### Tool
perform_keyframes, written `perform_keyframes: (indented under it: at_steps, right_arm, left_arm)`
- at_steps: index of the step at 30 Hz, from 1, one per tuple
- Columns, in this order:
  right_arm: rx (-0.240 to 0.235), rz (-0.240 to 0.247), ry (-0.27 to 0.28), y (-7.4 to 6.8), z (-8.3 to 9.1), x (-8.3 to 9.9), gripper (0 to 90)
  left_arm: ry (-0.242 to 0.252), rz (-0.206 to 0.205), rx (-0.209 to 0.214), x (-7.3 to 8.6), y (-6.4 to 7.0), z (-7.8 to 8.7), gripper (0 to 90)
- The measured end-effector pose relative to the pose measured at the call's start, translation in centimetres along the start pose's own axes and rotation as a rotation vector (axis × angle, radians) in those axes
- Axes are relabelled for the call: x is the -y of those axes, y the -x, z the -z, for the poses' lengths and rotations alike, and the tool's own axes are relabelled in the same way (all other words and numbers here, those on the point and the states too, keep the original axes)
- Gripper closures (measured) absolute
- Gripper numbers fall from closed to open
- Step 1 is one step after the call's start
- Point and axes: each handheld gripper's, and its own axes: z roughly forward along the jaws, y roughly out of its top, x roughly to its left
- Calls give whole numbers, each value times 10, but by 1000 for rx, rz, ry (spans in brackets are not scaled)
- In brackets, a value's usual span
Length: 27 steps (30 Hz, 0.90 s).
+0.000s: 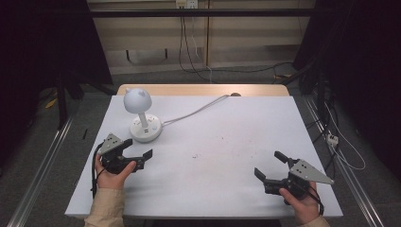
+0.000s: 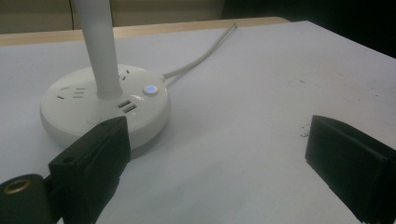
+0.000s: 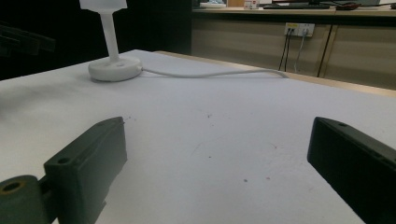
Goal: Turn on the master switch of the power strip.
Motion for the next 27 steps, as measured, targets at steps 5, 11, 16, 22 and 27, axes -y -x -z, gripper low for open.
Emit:
perform_keyframes:
  at_steps: [5,11,16,22,27]
  right_arm:
    - [-3,-1,0,0,0,0,41]
    - [-2,-1,-1,0,0,0,41]
    - [-1,0,-2,0,0,0,41]
    - [2,3,-4,0,0,1,41]
    - [1,3,-5,0,0,1,41]
  left_arm:
    - [-8,1,4,4,-2,2,65]
    - [-1,9,7,6,-3,7,65]
    - [-6,6,6,9,-6,10,63]
    - [-5,9,6,11,-6,14,61]
    - [-5,8,3,13,-7,16,61]
